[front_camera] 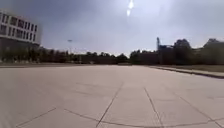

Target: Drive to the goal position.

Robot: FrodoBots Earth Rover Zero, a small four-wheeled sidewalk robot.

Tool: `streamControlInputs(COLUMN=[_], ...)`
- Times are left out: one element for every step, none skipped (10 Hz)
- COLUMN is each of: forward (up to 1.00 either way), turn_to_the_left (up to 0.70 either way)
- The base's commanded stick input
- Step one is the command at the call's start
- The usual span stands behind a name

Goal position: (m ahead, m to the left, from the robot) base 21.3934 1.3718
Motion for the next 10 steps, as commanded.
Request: streamControlInputs(forward=[0.7,0.7,0.7,0.7,0.7,0.7,0.7,0.7,0.7,0.7], turn_to_the_left=[-0.33,-0.2,-0.01,-0.01,-0.01,-0.11,-0.25,-0.01,-0.01,-0.01])
